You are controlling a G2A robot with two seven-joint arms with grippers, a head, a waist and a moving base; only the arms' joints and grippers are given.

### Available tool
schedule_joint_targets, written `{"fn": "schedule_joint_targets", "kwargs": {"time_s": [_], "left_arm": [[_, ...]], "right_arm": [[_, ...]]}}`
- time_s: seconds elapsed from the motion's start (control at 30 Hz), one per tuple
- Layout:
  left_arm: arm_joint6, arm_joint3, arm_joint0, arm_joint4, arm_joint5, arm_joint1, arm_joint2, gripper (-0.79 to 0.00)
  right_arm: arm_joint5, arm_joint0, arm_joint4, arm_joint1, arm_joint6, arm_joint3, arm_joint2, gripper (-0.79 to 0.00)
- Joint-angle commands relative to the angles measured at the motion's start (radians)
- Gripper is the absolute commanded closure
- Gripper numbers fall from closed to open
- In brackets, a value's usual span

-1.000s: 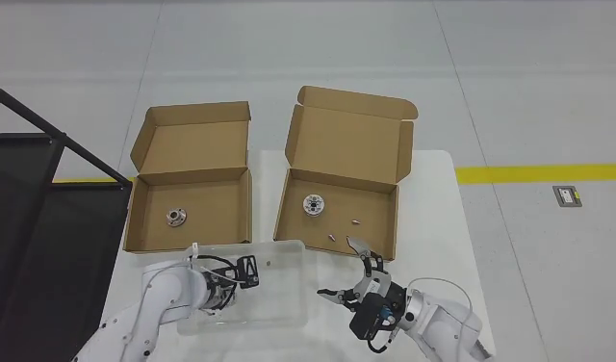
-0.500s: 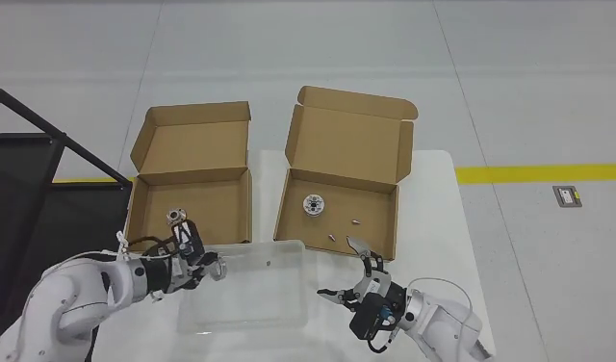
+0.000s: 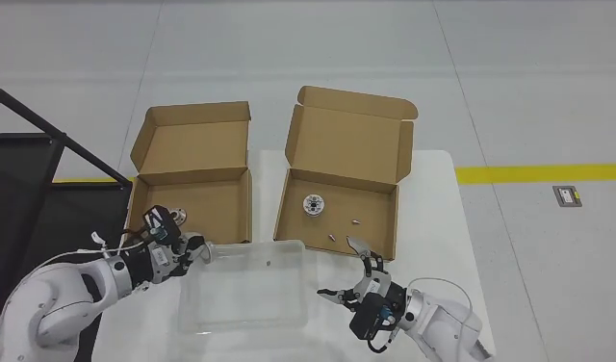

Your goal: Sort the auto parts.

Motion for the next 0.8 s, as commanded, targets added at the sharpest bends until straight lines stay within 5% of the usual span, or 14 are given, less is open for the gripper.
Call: {"fn": "schedule_joint_targets", "kwargs": {"time_s": [0.0,0.2,0.47,0.77], "left_arm": [[0.004,0.022,-0.022,-0.006,0.139,-0.007,0.022,0.0],[-0.044,0.203,-0.218,0.034,0.372,-0.035,0.169,0.0],[-0.112,0.554,-0.52,0.036,0.43,-0.098,0.407,0.0],[-0.088,0.799,-0.684,0.106,0.477,-0.165,0.575,0.0]], "right_arm": [[0.0,0.0,0.0,0.0,0.0,0.0,0.0,-0.785],[0.0,0.0,0.0,0.0,0.0,0.0,0.0,-0.785],[0.0,0.0,0.0,0.0,0.0,0.0,0.0,-0.785],[0.0,0.0,0.0,0.0,0.0,0.0,0.0,-0.785]]}}
